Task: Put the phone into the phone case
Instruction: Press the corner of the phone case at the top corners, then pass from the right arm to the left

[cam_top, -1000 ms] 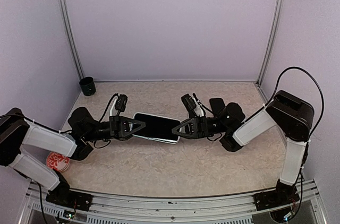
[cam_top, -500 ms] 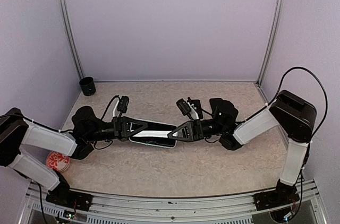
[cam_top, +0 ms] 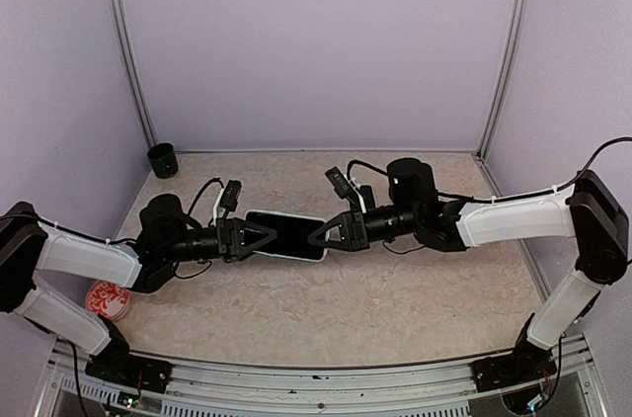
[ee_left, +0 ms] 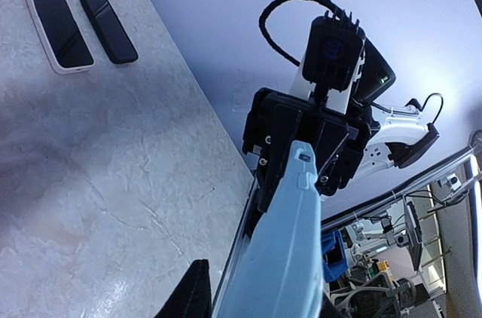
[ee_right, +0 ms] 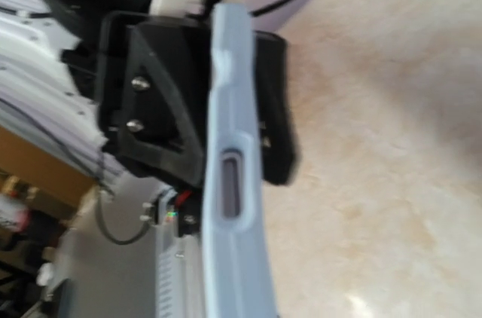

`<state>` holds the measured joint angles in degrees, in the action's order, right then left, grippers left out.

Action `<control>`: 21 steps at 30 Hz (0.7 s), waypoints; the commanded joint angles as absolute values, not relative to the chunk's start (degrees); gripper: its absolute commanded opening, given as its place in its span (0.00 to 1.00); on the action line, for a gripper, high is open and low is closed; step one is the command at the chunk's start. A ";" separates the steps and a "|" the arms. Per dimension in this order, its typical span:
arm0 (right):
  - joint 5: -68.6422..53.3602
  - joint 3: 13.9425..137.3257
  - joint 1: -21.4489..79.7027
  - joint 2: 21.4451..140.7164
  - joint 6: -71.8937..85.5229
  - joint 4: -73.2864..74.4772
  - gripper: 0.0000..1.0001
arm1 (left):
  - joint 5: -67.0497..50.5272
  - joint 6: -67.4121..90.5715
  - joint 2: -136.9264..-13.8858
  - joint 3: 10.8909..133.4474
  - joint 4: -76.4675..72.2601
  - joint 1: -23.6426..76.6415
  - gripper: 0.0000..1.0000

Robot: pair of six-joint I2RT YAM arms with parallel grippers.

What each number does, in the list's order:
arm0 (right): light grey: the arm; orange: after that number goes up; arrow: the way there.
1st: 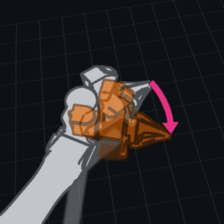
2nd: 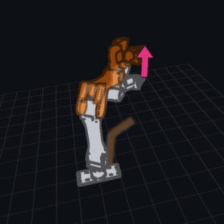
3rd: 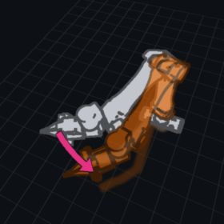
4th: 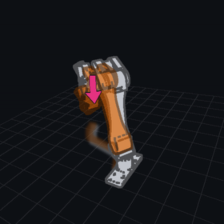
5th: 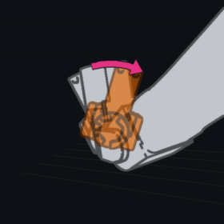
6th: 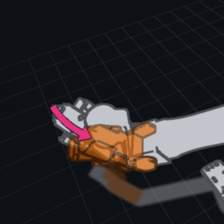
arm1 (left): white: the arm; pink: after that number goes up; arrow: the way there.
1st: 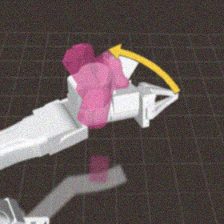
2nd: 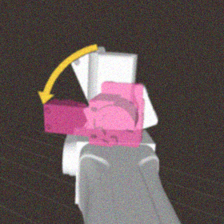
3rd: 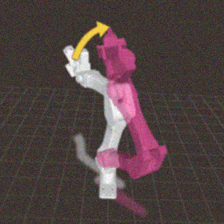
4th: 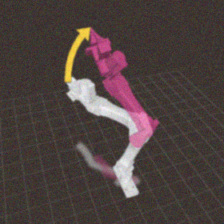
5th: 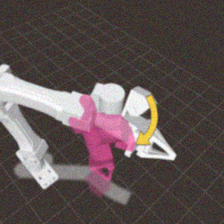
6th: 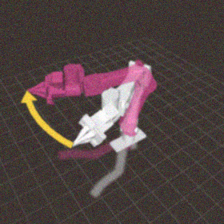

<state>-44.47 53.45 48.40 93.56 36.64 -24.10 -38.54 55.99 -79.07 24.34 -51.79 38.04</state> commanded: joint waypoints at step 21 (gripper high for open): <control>-40.37 55.39 51.95 84.82 27.42 -18.99 0.68 | -40.21 57.76 -78.61 23.17 -58.64 38.41 0.00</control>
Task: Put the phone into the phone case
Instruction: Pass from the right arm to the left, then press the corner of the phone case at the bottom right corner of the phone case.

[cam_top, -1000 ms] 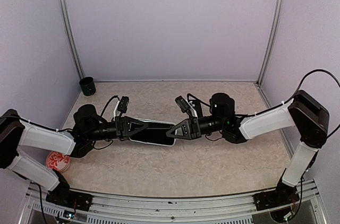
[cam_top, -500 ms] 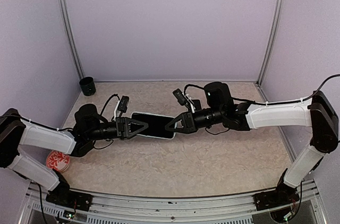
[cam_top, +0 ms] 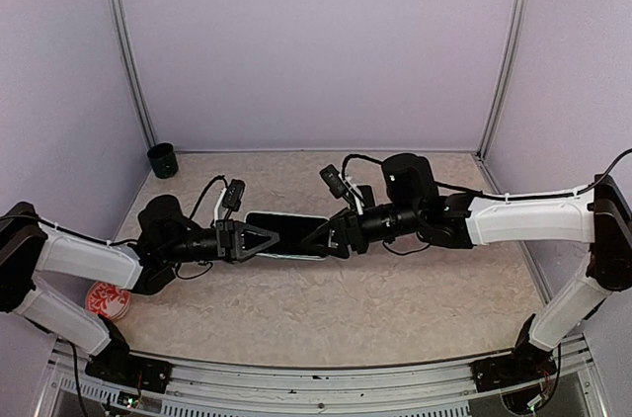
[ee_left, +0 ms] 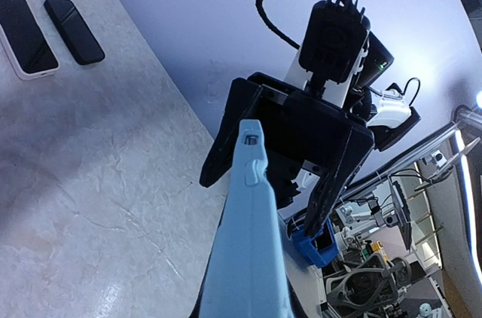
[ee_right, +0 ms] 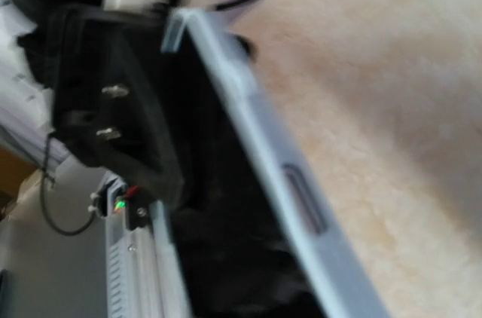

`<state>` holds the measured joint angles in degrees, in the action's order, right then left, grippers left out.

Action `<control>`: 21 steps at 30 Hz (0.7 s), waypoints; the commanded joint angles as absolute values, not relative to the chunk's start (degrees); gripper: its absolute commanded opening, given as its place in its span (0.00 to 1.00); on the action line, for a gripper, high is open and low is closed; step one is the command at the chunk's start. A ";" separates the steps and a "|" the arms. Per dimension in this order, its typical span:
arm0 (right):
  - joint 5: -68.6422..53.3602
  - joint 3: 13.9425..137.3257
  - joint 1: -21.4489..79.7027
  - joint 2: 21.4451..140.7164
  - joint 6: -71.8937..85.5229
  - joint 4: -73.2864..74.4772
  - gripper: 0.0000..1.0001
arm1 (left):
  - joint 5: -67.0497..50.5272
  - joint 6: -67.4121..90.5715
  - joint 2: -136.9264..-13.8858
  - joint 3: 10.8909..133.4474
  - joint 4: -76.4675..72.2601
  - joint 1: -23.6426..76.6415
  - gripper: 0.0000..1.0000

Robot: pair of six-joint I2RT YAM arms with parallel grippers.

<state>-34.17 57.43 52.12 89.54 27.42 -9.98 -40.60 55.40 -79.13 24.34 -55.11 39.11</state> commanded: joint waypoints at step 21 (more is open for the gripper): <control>-50.65 45.20 49.84 92.21 45.29 -46.00 0.65 | -38.98 60.43 -73.77 18.10 -69.78 36.91 0.00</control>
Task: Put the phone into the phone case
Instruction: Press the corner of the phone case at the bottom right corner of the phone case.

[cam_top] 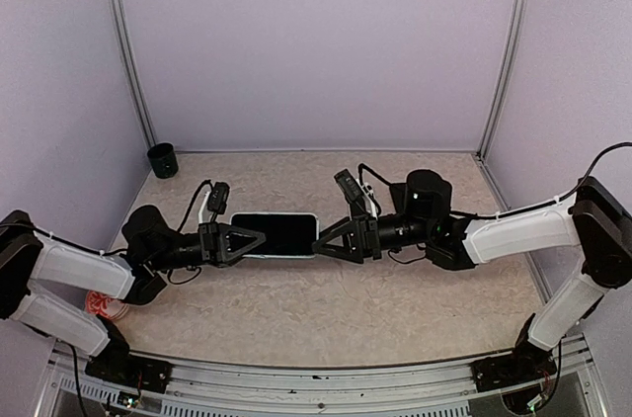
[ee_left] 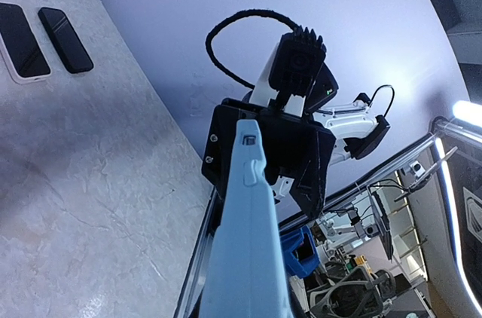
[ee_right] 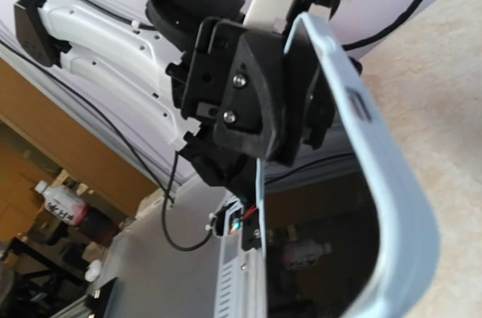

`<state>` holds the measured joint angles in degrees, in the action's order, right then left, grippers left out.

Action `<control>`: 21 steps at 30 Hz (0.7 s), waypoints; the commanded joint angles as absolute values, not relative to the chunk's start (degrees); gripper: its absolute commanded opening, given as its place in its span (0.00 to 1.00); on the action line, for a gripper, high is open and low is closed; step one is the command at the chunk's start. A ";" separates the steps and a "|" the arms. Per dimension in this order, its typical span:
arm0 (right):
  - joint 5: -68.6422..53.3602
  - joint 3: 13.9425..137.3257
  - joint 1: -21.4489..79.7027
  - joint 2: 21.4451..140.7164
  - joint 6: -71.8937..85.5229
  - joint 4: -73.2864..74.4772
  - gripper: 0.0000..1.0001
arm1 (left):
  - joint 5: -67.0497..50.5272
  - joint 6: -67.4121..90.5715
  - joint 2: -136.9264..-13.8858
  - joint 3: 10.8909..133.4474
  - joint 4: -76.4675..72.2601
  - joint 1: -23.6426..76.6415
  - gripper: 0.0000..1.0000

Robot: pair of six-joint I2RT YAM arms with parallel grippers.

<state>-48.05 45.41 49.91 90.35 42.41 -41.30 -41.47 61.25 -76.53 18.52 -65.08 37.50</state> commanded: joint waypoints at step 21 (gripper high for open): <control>-51.16 48.94 49.83 96.48 48.43 -47.43 0.31 | -39.45 60.82 -74.53 18.50 -70.30 37.18 0.00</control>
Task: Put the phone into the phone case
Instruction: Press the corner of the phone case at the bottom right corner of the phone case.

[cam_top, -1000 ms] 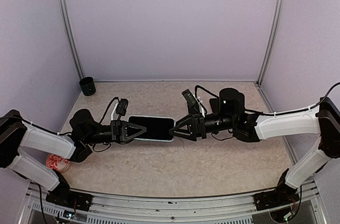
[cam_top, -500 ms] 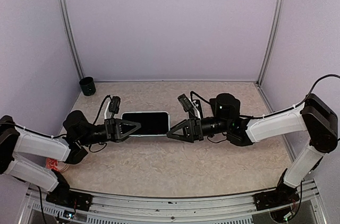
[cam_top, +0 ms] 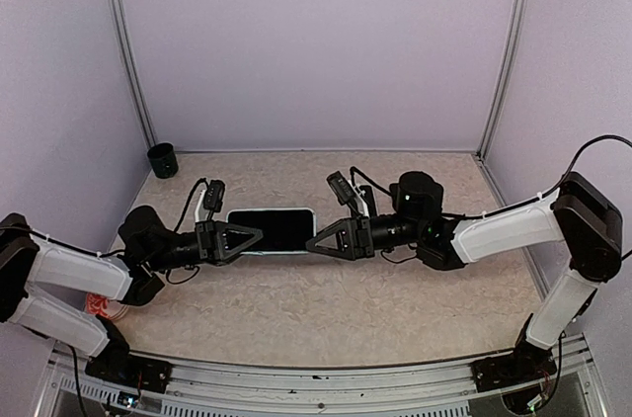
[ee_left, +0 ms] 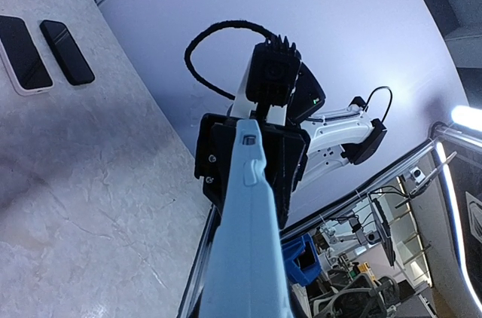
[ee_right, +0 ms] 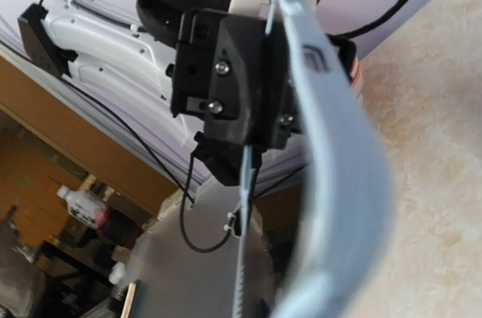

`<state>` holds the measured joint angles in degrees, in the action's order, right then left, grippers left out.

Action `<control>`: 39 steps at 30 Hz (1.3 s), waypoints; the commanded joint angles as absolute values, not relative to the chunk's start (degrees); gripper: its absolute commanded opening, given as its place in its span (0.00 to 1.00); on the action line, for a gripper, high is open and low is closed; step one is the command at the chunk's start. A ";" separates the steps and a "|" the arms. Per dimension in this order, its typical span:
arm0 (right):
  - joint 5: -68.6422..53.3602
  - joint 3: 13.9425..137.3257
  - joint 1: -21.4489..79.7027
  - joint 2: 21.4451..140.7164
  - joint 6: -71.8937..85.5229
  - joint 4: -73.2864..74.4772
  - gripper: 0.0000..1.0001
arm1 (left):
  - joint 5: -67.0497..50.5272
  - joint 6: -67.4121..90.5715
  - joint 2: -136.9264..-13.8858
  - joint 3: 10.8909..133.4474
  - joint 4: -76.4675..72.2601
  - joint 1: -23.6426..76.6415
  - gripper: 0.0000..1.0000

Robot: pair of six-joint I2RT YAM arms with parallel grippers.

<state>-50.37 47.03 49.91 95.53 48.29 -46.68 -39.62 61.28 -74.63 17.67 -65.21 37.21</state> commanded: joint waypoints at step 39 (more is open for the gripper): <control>-44.31 56.01 46.05 86.82 35.51 -19.23 0.60 | -38.16 53.88 -73.82 20.30 -60.21 38.94 0.00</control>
